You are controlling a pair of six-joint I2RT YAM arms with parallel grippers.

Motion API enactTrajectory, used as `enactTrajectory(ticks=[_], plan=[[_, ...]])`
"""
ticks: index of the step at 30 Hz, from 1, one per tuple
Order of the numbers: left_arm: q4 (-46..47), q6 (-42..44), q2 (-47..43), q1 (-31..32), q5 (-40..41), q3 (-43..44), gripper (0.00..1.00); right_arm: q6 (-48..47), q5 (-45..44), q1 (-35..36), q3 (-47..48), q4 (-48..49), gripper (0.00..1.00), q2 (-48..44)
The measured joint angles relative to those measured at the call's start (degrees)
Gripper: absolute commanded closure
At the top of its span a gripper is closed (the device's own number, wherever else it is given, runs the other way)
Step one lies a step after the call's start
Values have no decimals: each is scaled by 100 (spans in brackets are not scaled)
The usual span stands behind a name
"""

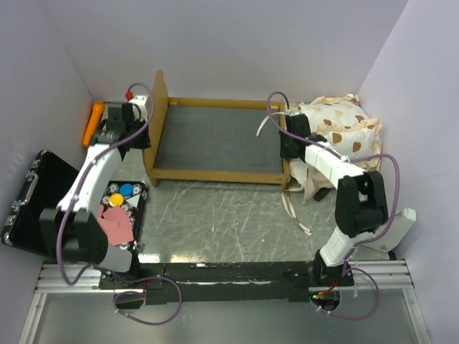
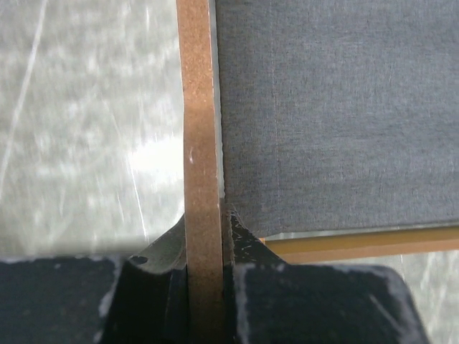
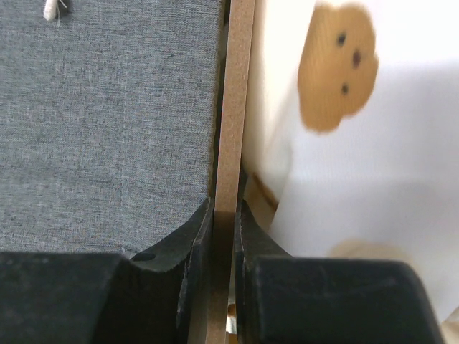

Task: Set up the pet bed

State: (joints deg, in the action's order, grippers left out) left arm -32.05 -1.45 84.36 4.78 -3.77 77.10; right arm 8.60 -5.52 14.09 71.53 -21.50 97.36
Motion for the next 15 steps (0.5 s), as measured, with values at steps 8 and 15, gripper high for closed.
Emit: enactTrajectory(ticks=[8,15], plan=[[-358,-116,-1340,83,-52,-1058,99,42,76,129,-1108,52,100,-1047],[-599,-35,-2031,107,-111,-1534,99,133,155,192,-1552,-197,68,-1574]])
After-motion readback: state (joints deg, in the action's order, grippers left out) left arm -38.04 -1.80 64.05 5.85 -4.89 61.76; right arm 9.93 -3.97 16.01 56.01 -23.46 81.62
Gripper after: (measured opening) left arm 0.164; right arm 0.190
